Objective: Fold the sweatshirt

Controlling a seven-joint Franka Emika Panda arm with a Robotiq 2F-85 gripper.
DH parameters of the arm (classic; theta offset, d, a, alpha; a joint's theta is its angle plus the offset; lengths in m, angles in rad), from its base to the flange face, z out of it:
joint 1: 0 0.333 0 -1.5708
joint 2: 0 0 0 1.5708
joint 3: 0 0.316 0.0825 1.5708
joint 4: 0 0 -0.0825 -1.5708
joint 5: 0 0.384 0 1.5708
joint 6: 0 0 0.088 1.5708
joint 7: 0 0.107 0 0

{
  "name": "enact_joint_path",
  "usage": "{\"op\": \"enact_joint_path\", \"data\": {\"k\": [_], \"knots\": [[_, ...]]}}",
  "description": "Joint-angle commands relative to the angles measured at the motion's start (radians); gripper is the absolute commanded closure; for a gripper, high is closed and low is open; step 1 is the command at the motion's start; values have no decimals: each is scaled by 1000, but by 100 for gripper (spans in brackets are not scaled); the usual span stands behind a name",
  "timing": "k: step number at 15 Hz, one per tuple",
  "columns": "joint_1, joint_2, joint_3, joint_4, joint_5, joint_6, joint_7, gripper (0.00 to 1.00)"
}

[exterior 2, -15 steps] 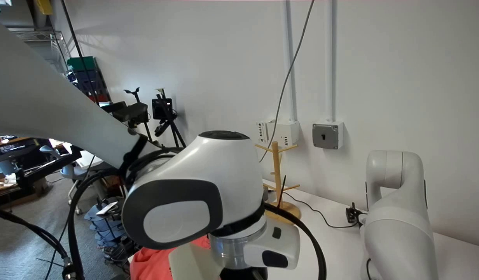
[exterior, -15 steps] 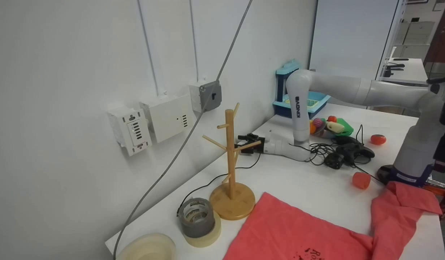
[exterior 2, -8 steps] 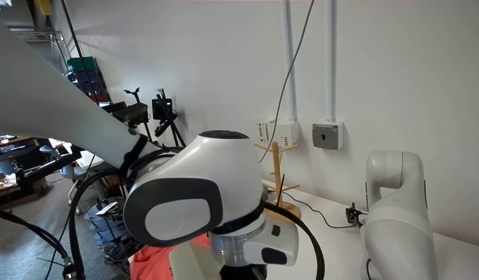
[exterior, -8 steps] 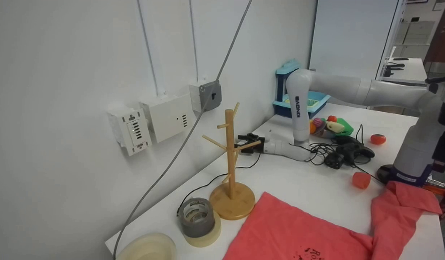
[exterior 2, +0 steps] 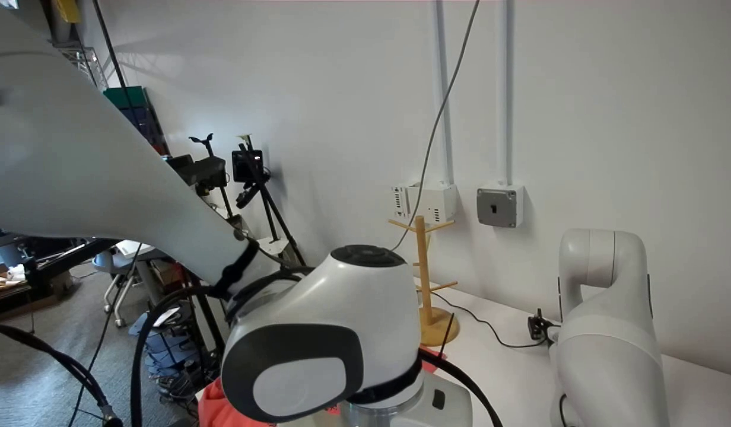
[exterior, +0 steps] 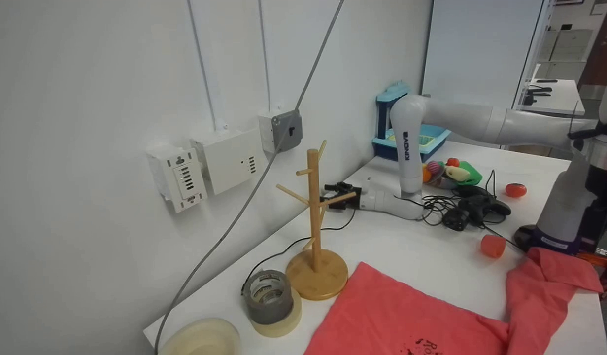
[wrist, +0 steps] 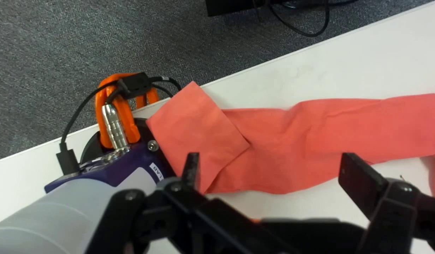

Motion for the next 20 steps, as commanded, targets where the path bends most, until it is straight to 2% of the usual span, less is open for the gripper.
{"op": "enact_joint_path", "data": {"k": [1, 8, 14, 20], "knots": [[-34, 114, 15, 66, 57, 50, -20, 0], [-104, 282, 66, 184, 252, 65, -49, 0], [-144, 394, 90, 257, 284, 81, -39, 0], [-167, 431, 95, 239, 289, 110, -30, 0]]}}
